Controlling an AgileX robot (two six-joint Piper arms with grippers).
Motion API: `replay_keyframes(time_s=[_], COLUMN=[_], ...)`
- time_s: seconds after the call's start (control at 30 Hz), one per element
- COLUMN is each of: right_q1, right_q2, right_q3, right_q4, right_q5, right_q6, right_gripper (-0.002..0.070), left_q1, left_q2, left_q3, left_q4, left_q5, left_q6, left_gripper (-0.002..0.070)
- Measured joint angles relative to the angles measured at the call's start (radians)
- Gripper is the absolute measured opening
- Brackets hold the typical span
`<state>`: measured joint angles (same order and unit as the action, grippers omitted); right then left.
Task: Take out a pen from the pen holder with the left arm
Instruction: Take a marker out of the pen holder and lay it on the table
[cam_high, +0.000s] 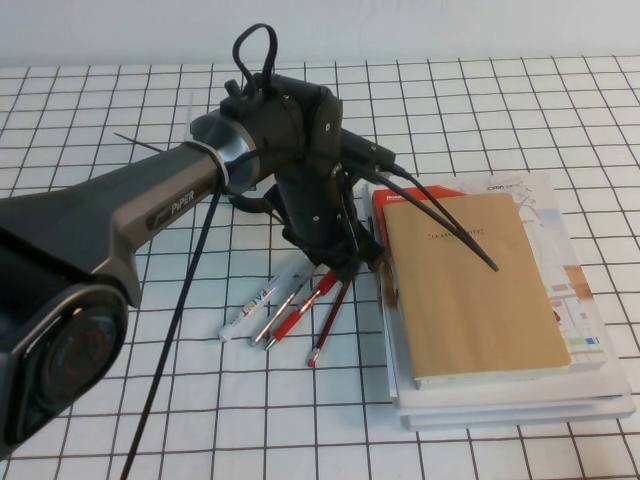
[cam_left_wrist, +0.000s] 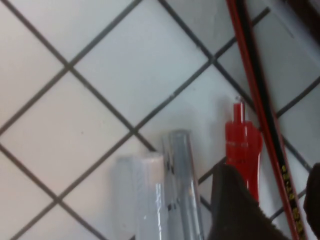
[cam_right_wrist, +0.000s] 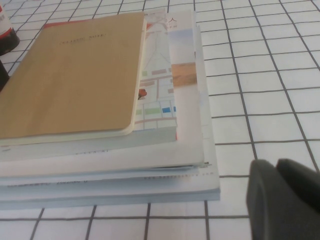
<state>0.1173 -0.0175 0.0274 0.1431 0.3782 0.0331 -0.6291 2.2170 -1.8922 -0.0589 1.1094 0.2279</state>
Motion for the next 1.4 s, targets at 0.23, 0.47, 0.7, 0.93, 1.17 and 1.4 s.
replay_keyframes(time_s=[0.23, 0.47, 0.7, 0.93, 1.17, 1.4], right_q1=[0.000, 0.000, 0.000, 0.000, 0.000, 0.000], right_q2=[0.000, 0.000, 0.000, 0.000, 0.000, 0.000], right_q3=[0.000, 0.000, 0.000, 0.000, 0.000, 0.000], right_q4=[0.000, 0.000, 0.000, 0.000, 0.000, 0.000], right_q5=[0.000, 0.000, 0.000, 0.000, 0.000, 0.000], right_q6=[0.000, 0.000, 0.000, 0.000, 0.000, 0.000], right_gripper=[-0.0015, -0.0015, -0.0015, -0.0015, -0.0015, -0.0015], left_q1=[0.000, 0.000, 0.000, 0.000, 0.000, 0.000], left_q2=[-0.020, -0.137, -0.340, -0.636, -0.946, -1.229], left_q3=[0.000, 0.000, 0.085, 0.420, 0.854, 1.203], left_q4=[0.035, 0.035, 0.032, 0.026, 0.026, -0.063], left_q5=[0.038, 0.023, -0.043, -0.270, -0.567, -0.776], left_q6=[-0.016, -0.036, -0.056, -0.085, -0.107, -0.158], left_gripper=[0.0049, 0.0003, 0.0000, 0.0000, 0.0000, 0.0000])
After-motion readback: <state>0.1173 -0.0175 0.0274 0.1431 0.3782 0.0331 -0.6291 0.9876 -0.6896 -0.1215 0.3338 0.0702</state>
